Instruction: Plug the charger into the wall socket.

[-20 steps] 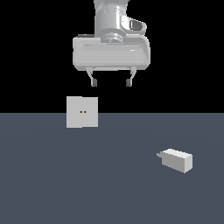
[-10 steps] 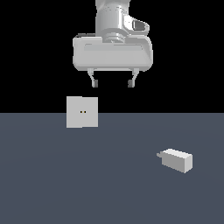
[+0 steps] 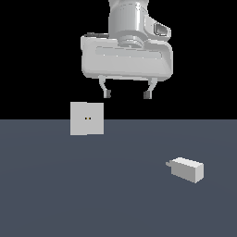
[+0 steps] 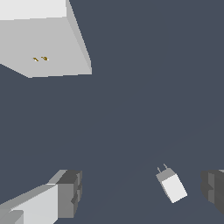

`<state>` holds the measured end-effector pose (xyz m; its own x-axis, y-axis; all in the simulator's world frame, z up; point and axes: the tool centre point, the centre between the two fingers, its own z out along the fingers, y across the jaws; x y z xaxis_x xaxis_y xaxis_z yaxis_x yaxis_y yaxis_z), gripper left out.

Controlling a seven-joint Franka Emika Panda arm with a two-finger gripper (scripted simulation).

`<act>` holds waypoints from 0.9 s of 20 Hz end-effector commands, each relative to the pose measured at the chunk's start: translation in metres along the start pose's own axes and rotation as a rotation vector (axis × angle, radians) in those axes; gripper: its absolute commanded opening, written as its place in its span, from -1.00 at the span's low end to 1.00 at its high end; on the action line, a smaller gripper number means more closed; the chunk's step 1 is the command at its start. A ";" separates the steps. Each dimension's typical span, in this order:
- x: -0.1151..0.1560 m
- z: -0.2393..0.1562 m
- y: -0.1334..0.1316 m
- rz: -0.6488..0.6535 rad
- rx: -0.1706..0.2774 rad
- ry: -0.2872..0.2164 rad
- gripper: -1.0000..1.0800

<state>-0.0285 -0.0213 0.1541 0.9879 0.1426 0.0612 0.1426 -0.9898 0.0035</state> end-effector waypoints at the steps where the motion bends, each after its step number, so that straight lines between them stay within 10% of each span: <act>1: -0.009 0.007 0.006 -0.039 0.004 0.009 0.92; 18: -0.058 0.051 0.049 -0.284 0.031 0.066 0.92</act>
<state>-0.0734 -0.0730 0.1041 0.9113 0.3933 0.1217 0.3964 -0.9181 -0.0016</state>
